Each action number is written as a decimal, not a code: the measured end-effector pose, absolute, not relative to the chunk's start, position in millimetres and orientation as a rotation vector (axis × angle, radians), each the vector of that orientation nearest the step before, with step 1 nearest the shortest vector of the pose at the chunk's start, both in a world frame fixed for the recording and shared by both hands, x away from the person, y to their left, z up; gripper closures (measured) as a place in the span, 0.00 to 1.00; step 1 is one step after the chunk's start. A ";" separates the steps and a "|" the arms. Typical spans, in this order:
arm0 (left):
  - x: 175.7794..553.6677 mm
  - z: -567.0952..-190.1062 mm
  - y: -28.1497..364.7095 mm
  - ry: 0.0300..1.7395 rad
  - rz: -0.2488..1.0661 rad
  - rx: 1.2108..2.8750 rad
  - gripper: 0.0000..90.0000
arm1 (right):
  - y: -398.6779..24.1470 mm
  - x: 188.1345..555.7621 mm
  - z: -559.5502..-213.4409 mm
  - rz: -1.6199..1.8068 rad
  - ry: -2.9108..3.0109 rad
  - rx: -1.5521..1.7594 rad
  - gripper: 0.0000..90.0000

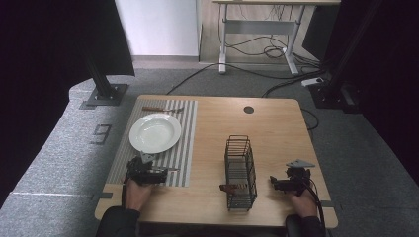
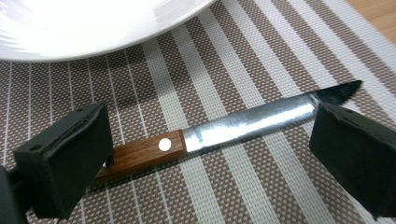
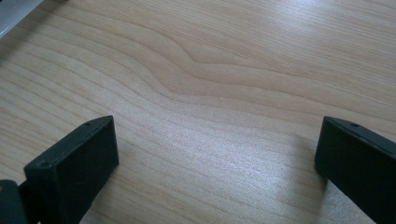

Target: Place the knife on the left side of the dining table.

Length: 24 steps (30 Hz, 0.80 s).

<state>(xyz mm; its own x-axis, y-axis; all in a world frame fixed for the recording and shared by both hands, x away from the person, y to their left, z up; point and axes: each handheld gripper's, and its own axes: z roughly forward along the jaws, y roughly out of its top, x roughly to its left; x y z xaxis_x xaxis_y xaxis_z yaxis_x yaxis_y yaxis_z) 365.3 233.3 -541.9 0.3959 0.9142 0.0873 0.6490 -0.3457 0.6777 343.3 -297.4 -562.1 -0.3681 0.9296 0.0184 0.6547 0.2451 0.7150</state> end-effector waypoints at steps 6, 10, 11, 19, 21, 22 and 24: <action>370.4 -546.4 226.4 1.335 0.638 2.112 0.00 | -297.4 343.3 -562.1 0.905 2.113 1.448 0.00; 372.6 -546.9 224.5 1.343 0.648 2.103 0.00 | -297.4 343.3 -562.1 0.905 2.113 1.448 0.00; 372.8 -547.0 224.3 1.344 0.650 2.101 0.00 | -297.4 343.3 -562.1 0.905 2.113 1.448 0.00; 374.5 -546.8 225.3 1.355 0.647 2.087 0.00 | -297.4 343.3 -562.1 0.905 2.113 1.448 0.00; 372.5 -544.6 225.8 1.350 0.648 2.081 0.00 | -297.4 343.3 -562.1 0.905 2.113 1.448 0.00; 370.6 -542.2 227.3 1.349 0.646 2.074 0.00 | -297.4 343.3 -562.1 0.905 2.113 1.448 0.00; 366.7 -537.4 231.6 1.353 0.638 2.059 0.00 | -297.4 343.3 -562.1 0.905 2.113 1.448 0.00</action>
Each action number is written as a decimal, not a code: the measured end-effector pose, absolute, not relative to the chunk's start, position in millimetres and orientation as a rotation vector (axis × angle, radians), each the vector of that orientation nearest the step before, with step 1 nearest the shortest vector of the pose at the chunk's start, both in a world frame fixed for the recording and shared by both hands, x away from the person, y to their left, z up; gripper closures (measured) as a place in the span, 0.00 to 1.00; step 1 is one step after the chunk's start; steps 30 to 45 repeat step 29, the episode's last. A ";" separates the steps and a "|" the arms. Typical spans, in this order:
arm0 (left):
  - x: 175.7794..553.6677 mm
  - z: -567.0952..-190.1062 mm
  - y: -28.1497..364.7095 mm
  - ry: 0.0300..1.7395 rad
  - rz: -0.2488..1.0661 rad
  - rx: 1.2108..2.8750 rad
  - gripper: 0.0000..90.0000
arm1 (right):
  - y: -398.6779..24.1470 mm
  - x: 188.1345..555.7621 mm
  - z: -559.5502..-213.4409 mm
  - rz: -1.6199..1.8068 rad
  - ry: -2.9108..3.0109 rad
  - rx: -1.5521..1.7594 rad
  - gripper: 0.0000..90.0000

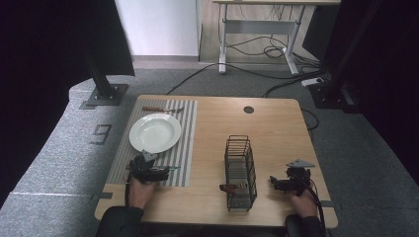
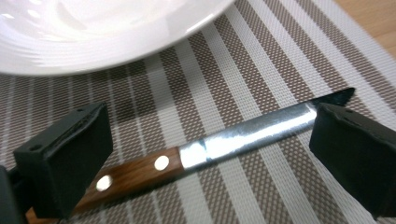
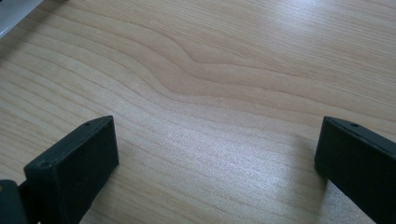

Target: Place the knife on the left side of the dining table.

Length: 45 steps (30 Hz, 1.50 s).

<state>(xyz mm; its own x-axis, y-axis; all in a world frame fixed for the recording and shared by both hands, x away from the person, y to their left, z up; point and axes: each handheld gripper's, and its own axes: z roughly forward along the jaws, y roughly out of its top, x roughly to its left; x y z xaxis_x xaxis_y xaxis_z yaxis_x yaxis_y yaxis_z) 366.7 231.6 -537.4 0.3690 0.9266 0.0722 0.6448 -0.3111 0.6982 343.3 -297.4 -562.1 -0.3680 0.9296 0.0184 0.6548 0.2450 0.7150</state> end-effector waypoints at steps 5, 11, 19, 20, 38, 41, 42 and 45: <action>352.1 -527.5 248.9 1.372 0.613 2.018 0.00 | -297.4 343.3 -562.1 0.905 2.113 1.448 0.00; 339.1 -525.7 279.8 1.422 0.624 1.996 0.00 | -297.3 343.2 -562.1 0.905 2.113 1.448 0.00; 343.2 -530.5 309.8 1.474 0.593 1.985 0.00 | -297.1 343.0 -562.1 0.904 2.110 1.450 0.00; 344.4 -531.2 312.4 1.483 0.567 1.971 0.00 | -297.1 343.0 -562.1 0.904 2.110 1.450 0.00; 347.8 -534.4 315.8 1.487 0.544 1.976 0.00 | -297.2 343.1 -562.1 0.904 2.110 1.450 0.00; 347.8 -534.4 315.8 1.487 0.544 1.976 0.00 | -297.2 343.1 -562.1 0.904 2.110 1.450 0.00; 347.8 -534.4 315.8 1.487 0.544 1.976 0.00 | -297.2 343.1 -562.1 0.904 2.110 1.450 0.00; 347.8 -534.4 315.8 1.487 0.544 1.976 0.00 | -297.2 343.1 -562.1 0.904 2.110 1.450 0.00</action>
